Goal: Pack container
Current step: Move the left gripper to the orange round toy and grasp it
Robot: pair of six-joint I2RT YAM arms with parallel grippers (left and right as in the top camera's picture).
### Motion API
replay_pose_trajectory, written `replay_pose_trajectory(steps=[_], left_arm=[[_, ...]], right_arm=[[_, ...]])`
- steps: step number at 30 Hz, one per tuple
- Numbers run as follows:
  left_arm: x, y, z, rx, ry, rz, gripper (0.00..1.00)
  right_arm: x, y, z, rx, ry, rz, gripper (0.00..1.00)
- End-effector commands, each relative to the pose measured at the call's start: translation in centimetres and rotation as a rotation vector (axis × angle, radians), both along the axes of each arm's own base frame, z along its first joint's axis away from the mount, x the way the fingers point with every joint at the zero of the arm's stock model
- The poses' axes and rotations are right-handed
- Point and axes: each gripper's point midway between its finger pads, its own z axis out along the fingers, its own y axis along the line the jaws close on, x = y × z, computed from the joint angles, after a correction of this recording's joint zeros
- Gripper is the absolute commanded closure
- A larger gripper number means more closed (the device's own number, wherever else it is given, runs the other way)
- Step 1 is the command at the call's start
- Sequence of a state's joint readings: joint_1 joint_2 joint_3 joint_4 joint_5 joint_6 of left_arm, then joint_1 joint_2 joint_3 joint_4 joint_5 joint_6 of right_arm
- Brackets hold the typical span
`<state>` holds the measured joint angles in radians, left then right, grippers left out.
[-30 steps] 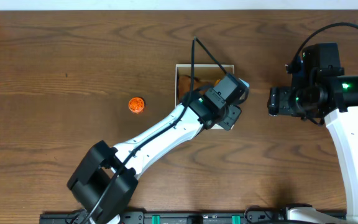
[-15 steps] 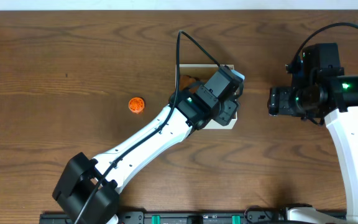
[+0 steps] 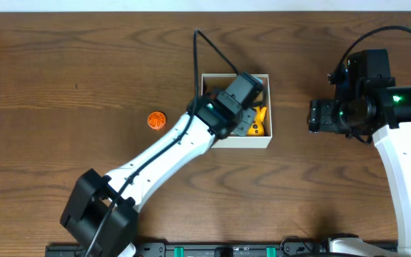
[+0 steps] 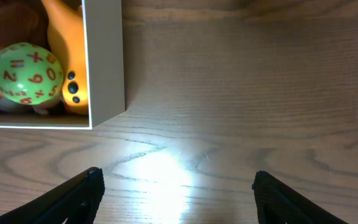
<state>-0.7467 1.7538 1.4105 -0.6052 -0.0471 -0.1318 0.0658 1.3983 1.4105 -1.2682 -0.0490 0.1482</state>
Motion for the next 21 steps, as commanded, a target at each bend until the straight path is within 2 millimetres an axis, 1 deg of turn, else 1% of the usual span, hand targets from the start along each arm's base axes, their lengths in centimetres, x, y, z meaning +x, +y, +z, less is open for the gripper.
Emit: replay_pose_trajectory(steps=[1, 4, 5, 9, 11, 13, 15, 16, 18, 21], left_arm=[[1.5, 2.8, -0.9, 0.036, 0.024, 0.09, 0.51], [2.4, 5.4, -0.1, 0.013, 0.041, 0.188, 0.51], [2.6, 6.1, 0.5, -0.008, 0.045, 0.203, 0.5], [3.4, 9.2, 3.5, -0.077, 0.021, 0.267, 0.39], [3.6, 11.1, 5.1, -0.086, -0.006, 0.297, 0.33], [3.4, 13.2, 5.9, -0.064, -0.013, 0.311, 0.3], [3.2, 15.7, 5.3, -0.014, 0.016, 0.335, 0.3], [3.0, 17.2, 4.5, 0.024, 0.043, 0.361, 0.29], [2.9, 19.6, 2.6, 0.071, 0.101, 0.411, 0.3], [3.2, 21.8, -0.4, 0.107, 0.18, 0.463, 0.3]], right_arm=[[0.0, -0.3, -0.2, -0.012, 0.005, 0.005, 0.2], [0.0, -0.3, -0.2, -0.012, 0.005, 0.005, 0.2], [0.0, -0.3, -0.2, -0.012, 0.004, 0.005, 0.2], [0.2, -0.3, -0.1, -0.012, -0.003, 0.005, 0.19], [0.2, -0.3, -0.1, -0.011, -0.006, 0.005, 0.19], [0.2, -0.3, -0.1, -0.011, -0.006, 0.005, 0.19], [0.2, -0.3, -0.1, -0.011, -0.005, 0.005, 0.19], [0.2, -0.3, -0.1, -0.011, -0.005, 0.005, 0.19], [0.2, -0.3, -0.1, -0.011, -0.005, 0.005, 0.19], [0.2, -0.3, -0.1, -0.011, -0.006, 0.005, 0.19]])
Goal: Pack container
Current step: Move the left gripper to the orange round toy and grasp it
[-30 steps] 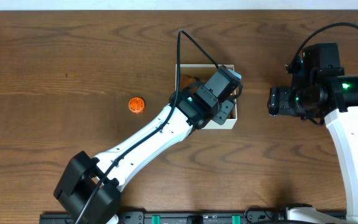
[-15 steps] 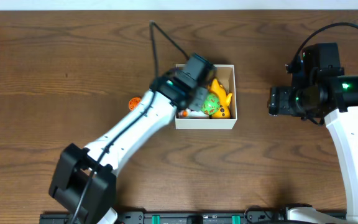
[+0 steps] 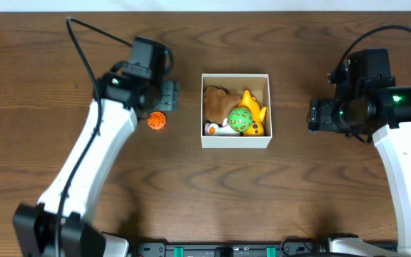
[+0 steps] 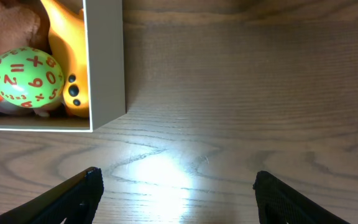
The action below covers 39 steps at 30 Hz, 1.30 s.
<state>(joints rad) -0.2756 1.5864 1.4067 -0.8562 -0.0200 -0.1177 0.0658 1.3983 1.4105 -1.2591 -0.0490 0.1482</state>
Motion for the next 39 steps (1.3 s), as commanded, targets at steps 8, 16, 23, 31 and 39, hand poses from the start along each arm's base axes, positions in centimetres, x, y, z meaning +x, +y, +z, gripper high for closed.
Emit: replay_pose_trajectory(steps=[8, 16, 23, 31, 39], left_arm=[[0.0, 3.0, -10.4, 0.108, 0.277, -0.006, 0.3], [0.3, 2.9, -14.2, 0.121, 0.342, -0.009, 0.29], [0.1, 2.1, -16.4, 0.085, 0.389, -0.04, 0.25], [0.0, 2.1, -17.5, 0.087, 0.41, -0.041, 0.24], [0.3, 2.0, -17.5, 0.085, 0.396, -0.041, 0.29]], right_arm=[[-0.2, -0.3, -0.3, -0.012, 0.011, 0.005, 0.19], [-0.3, -0.4, -0.3, -0.013, 0.018, 0.005, 0.19], [-0.3, -0.4, -0.3, -0.013, 0.018, 0.005, 0.19], [-0.3, -0.4, -0.3, -0.013, 0.017, 0.005, 0.2], [-0.4, -0.4, -0.3, -0.013, 0.02, 0.005, 0.19]])
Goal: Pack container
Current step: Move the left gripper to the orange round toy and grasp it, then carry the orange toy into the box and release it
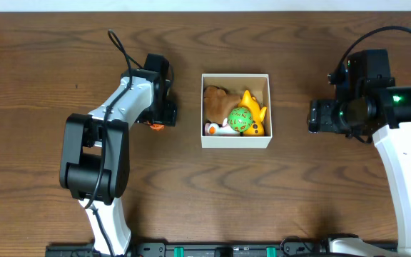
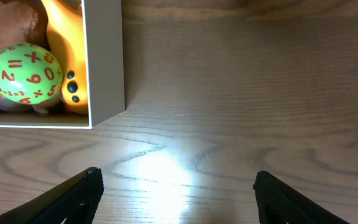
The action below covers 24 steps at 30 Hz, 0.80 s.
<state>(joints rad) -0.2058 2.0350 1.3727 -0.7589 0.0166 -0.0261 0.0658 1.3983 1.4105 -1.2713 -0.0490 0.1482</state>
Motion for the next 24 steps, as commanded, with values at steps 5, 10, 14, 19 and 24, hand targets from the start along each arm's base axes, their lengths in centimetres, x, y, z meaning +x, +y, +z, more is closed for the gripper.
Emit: replay_pose_trajectory(steps=[5, 10, 14, 19, 24], left_arm=[[-0.4, 0.05, -0.74, 0.002, 0.018, -0.012, 0.29], [-0.83, 0.13, -1.16, 0.005, 0.033, -0.011, 0.3], [-1.1, 0.19, -1.21, 0.007, 0.043, -0.011, 0.34], [-1.11, 0.2, -1.21, 0.008, 0.044, -0.011, 0.39], [-1.1, 0.22, -1.2, 0.009, 0.043, -0.016, 0.48]], right_arm=[[-0.12, -0.34, -0.24, -0.012, 0.009, 0.005, 0.2], [-0.12, -0.34, -0.24, -0.012, 0.009, 0.005, 0.2], [-0.12, -0.34, -0.24, -0.012, 0.009, 0.005, 0.2], [-0.16, -0.34, -0.26, -0.012, 0.011, 0.005, 0.2], [-0.33, -0.35, -0.31, -0.013, 0.018, 0.005, 0.2]])
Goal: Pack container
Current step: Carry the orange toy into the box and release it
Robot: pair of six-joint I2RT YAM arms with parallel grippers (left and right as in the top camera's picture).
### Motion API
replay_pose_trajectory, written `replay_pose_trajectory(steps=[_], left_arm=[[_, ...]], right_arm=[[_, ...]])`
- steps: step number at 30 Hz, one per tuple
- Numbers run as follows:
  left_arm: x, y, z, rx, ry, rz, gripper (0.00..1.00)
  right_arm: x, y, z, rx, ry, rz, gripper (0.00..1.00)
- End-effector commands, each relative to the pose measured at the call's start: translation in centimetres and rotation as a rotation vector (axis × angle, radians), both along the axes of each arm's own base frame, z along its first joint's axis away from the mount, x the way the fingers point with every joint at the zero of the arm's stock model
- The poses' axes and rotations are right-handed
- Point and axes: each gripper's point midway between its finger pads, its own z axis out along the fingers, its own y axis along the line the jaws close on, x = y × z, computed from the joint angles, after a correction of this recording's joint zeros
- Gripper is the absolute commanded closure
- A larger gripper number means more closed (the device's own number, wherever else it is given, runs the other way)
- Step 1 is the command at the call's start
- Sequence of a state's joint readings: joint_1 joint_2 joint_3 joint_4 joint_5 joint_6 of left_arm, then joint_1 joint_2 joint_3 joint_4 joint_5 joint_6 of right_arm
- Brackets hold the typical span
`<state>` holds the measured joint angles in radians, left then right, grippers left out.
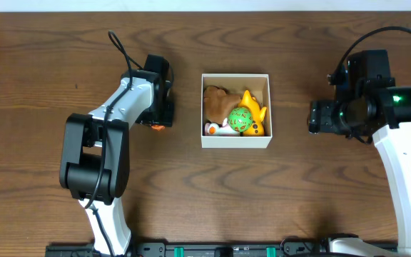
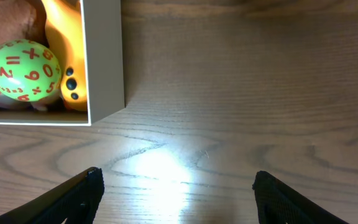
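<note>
The white box [image 1: 235, 143] stands mid-table and holds a brown plush [image 1: 216, 98], a yellow toy [image 1: 254, 108] and a green ball with red numbers [image 1: 238, 119]. A small orange disc [image 1: 158, 126] lies on the table left of the box, mostly covered by my left gripper [image 1: 158, 114], which is right over it; its jaws are hidden from above. My right gripper [image 1: 311, 116] hangs open over bare wood to the right of the box. In the right wrist view, the right gripper [image 2: 176, 177] is wide apart and empty, with the box wall [image 2: 104, 62] and green ball [image 2: 22, 70] at upper left.
The left arm [image 1: 91, 150] is folded along the table's left side. The right arm [image 1: 405, 164] stands at the right edge. A bright glare patch lies on the wood [image 2: 166, 168] under the right gripper.
Almost nothing has changed. My left gripper is still on the orange disc, which shows a little less than before. The right arm has held its place.
My left gripper was first inside the box, over the toys. Then it was out of the box, to its left and near the orange disc. By 0.8 s ago it was down over the disc, and it stays there now. The right gripper stayed open throughout.
</note>
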<state>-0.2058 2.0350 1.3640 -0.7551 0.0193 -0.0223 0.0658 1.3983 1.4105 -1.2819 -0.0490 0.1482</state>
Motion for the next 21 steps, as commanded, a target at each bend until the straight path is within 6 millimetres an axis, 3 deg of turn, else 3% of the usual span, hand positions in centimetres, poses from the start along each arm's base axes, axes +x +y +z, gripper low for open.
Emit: replay_pose_trajectory(steps=[1, 5, 9, 16, 21], left_arm=[[-0.9, 0.2, -1.0, 0.01, 0.038, -0.012, 0.48], [-1.0, 0.2, -0.6, 0.012, 0.044, -0.023, 0.49], [-0.8, 0.3, 1.8, 0.02, 0.049, -0.034, 0.53], [1.0, -0.3, 11.1, -0.005, -0.097, -0.041, 0.55], [1.0, -2.4, 18.1, -0.058, -0.274, -0.086, 0.55]], right_arm=[[-0.1, -0.3, -0.2, -0.012, 0.007, 0.005, 0.2], [0.0, -0.3, -0.2, -0.012, 0.006, 0.005, 0.2], [0.2, -0.3, -0.1, -0.012, -0.004, 0.005, 0.2], [0.4, -0.3, -0.1, -0.011, -0.012, 0.005, 0.2], [0.4, -0.3, -0.1, -0.011, -0.013, 0.005, 0.2]])
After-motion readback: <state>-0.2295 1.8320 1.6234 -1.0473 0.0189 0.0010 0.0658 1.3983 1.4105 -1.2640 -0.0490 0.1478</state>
